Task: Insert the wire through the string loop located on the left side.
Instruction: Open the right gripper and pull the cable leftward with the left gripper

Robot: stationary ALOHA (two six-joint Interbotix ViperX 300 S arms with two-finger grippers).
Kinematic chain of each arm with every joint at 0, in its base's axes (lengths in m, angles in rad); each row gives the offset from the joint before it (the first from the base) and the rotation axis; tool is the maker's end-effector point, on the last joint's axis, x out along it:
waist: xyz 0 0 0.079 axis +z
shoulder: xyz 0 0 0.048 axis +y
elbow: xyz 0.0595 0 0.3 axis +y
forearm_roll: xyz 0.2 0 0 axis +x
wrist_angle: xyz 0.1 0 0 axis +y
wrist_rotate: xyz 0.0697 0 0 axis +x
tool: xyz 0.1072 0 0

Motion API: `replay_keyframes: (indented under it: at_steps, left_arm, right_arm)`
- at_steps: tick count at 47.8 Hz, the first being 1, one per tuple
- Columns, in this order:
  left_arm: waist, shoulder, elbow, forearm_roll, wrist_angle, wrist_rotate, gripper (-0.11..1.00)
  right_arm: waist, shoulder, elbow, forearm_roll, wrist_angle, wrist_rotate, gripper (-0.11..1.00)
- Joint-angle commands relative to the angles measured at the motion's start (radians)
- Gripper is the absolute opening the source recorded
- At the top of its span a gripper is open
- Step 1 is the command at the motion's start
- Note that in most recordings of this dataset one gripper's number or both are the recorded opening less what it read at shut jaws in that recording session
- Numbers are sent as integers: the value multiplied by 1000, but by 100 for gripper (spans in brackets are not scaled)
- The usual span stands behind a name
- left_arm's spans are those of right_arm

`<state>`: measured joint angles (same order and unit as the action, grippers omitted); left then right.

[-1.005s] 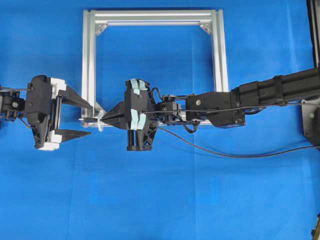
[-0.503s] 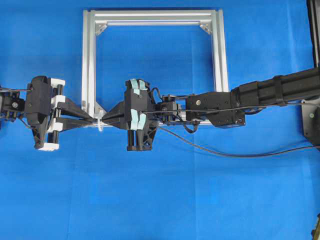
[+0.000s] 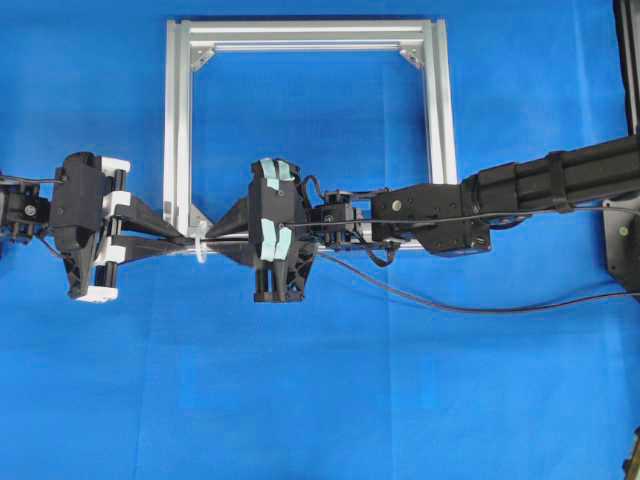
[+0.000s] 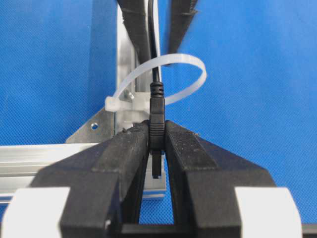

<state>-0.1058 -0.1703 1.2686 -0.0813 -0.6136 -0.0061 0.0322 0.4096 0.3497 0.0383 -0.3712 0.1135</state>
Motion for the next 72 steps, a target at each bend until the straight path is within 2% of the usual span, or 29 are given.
replay_keyframes:
  at_steps: [1,7,11,22,30,39,47,62,67,72]
  left_arm:
    - [-3,-6,-12,3,3,-2,8]
    - [-3,-8,-14,3,6,-3,8]
    - [-3,-8,-14,3,8,-2,8]
    - [-6,-35,0,3,31,-3,8]
    - [-28,-141,37,3,94,-8,8]
    - [-35,-316,89,3,190,-46,8]
    - [-35,-497,115,3,325,-75,8]
    - [-34,-922,83,3,735,-77,8]
    - [-25,-1022,52,3,850,-77,8]
    - [-8,-1072,35,3,916,-77,8]
  right_arm:
    - [3,-20,-15,12,5,3,47]
    - [5,-20,-14,18,8,3,84]
    - [5,-20,-14,18,8,3,96]
    - [5,-20,-14,18,8,3,96]
    - [8,-21,-12,18,9,2,96]
    - [8,-21,-11,18,8,2,96]
    - [8,-21,-11,18,8,2,96]
    - [8,-21,-12,18,6,0,96]
    - [8,-23,-12,18,6,0,96]
    - [8,-23,-14,18,5,-2,96]
